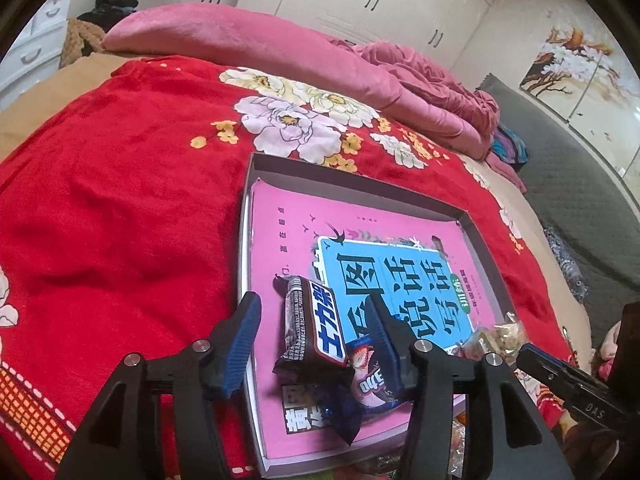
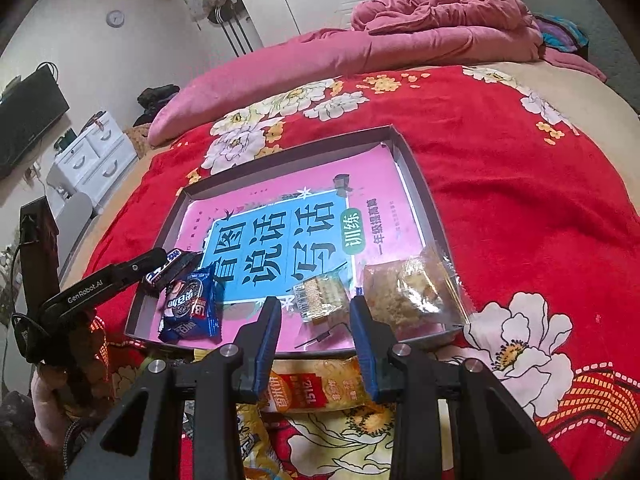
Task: Organize snacks
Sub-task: 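Lower the chocolate bar into the tray and open the left gripper, then lift both open grippers away from the tray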
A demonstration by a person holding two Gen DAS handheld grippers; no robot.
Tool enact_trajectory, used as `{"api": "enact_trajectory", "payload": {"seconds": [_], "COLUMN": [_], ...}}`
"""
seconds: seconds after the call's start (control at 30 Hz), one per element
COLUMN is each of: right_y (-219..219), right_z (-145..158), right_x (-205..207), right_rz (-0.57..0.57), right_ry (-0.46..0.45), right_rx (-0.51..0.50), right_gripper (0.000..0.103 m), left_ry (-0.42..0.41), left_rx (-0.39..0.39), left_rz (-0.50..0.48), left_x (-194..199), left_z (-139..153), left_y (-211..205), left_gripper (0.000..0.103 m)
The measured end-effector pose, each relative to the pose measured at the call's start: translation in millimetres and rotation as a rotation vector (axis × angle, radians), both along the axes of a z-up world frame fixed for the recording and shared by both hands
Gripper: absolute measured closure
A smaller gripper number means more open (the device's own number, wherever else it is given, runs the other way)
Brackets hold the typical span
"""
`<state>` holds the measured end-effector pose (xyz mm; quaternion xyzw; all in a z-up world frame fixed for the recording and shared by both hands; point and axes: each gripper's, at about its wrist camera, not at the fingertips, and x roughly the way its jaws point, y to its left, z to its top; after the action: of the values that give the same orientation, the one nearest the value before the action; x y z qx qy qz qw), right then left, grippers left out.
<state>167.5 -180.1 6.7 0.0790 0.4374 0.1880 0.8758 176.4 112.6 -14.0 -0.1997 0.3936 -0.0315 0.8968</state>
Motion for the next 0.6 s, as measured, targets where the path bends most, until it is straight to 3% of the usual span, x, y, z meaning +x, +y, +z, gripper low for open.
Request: {"api": "enact_trajectory", "payload": {"seconds": [0.6], "right_y": [-6.9], "right_z": [11.6], "right_x": [-5.7], "right_rz": [-0.028], "right_ry": [-0.031], "right_rx": [0.013], "right_gripper": [0.058], "left_ry": [-0.029], "left_rx": [-0.020], "left_rz": [0.026], "left_x": [-16.7], "left_z": [13.0], "left_y": [22.6], "left_gripper": [0.036]}}
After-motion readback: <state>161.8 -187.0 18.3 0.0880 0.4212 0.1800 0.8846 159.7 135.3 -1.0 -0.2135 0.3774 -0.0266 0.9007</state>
